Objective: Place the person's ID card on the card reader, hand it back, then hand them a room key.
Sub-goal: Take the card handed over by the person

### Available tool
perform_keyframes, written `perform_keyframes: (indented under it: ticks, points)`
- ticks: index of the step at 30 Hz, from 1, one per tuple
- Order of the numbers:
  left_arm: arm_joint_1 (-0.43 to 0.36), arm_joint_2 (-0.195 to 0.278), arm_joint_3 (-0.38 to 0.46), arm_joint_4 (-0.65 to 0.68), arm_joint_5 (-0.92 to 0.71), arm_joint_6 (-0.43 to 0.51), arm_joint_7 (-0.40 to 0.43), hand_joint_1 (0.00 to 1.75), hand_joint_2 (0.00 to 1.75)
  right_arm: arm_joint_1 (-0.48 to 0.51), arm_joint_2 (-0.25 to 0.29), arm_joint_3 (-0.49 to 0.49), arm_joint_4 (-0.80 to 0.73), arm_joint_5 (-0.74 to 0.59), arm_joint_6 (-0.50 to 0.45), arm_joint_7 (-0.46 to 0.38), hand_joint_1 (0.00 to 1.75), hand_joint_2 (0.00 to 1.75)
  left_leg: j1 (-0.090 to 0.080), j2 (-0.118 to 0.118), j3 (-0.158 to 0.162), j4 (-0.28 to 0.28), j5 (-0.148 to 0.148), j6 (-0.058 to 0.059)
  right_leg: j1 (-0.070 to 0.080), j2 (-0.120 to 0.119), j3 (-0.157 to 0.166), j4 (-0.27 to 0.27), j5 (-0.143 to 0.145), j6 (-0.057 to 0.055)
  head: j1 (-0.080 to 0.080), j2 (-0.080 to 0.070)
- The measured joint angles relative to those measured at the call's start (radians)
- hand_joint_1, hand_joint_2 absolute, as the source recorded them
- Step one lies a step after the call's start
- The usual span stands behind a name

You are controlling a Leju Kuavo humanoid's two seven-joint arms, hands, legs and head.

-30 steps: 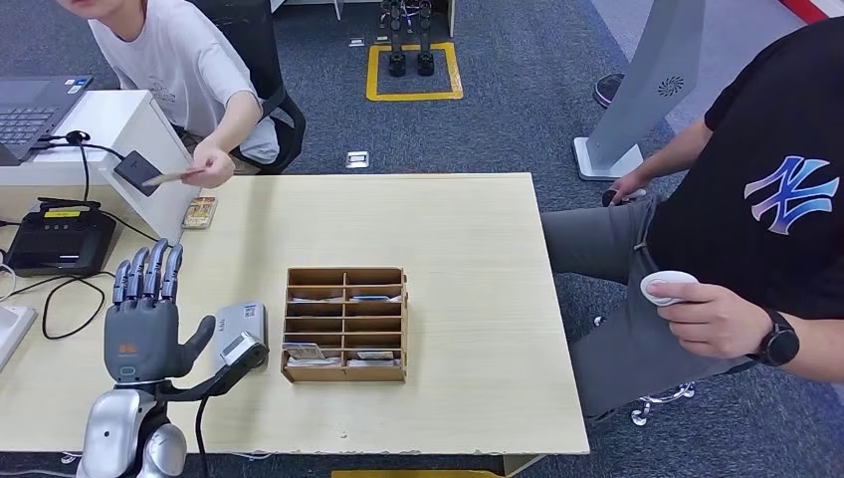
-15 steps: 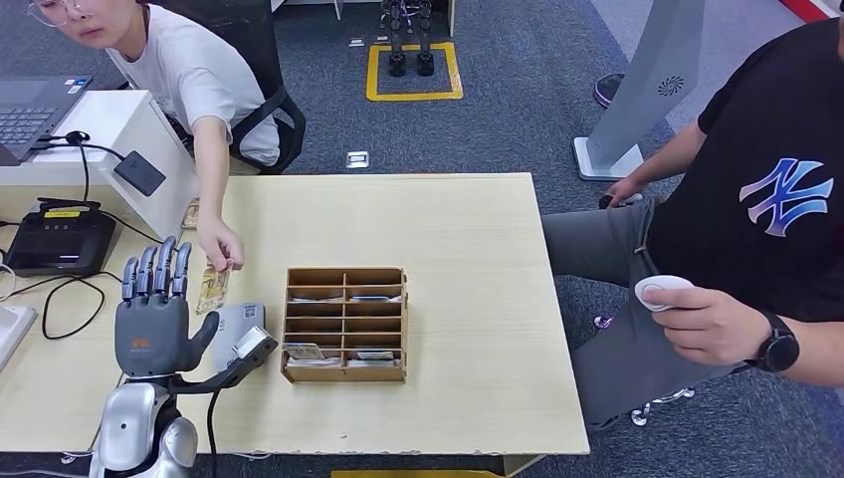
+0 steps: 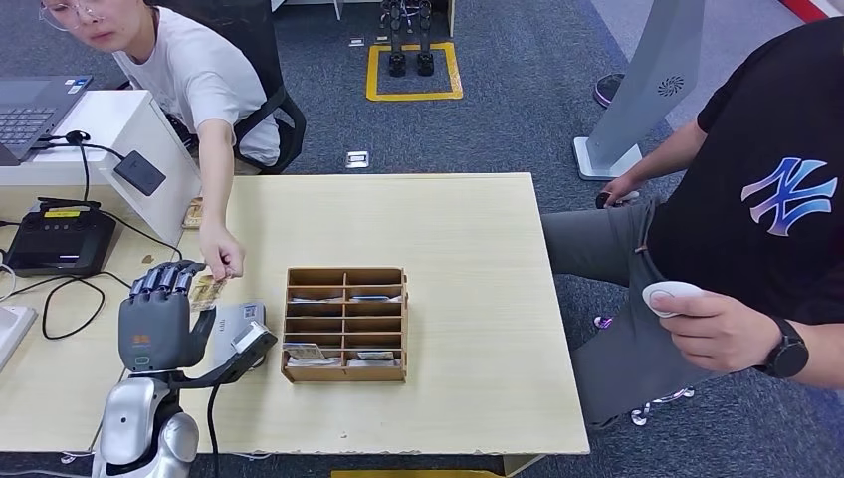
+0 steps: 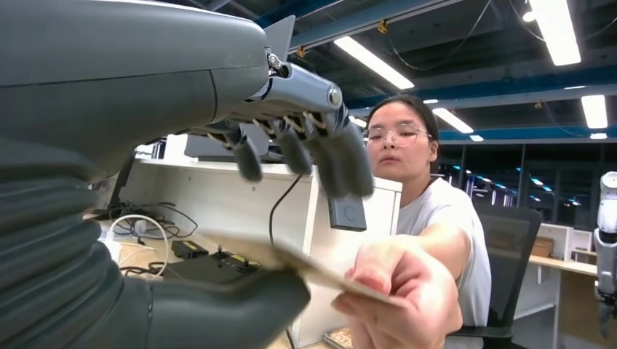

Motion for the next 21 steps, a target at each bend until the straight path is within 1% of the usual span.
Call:
perform_keyframes:
  ticks: [17,19,21]
  points:
    - [-0.015,0.001,0.000,0.007,0.038,-0.006,-0.021,1.75,1.75,-0.002,-0.001,-0.015,-0.002,0.021,-0.002,-0.016,0.00,0.00,0.000,0.000,0.000,0.000,0.000,0.000,0.000,0.000,0.000,0.000,0.000,0.000,0.000,0.000]
    - [-0.016,0.001,0.001,0.007,0.066,-0.009,-0.034,1.75,1.75,-0.004,-0.001,-0.020,-0.002,0.026,-0.003,-0.017,0.00,0.00,0.000,0.000,0.000,0.000,0.000,0.000,0.000,0.000,0.000,0.000,0.000,0.000,0.000,0.000]
    - [-0.018,0.001,0.003,0.008,0.131,-0.019,-0.066,1.75,1.75,-0.005,-0.002,-0.024,-0.003,0.037,-0.002,-0.018,0.00,0.00,0.000,0.000,0.000,0.000,0.000,0.000,0.000,0.000,0.000,0.000,0.000,0.000,0.000,0.000]
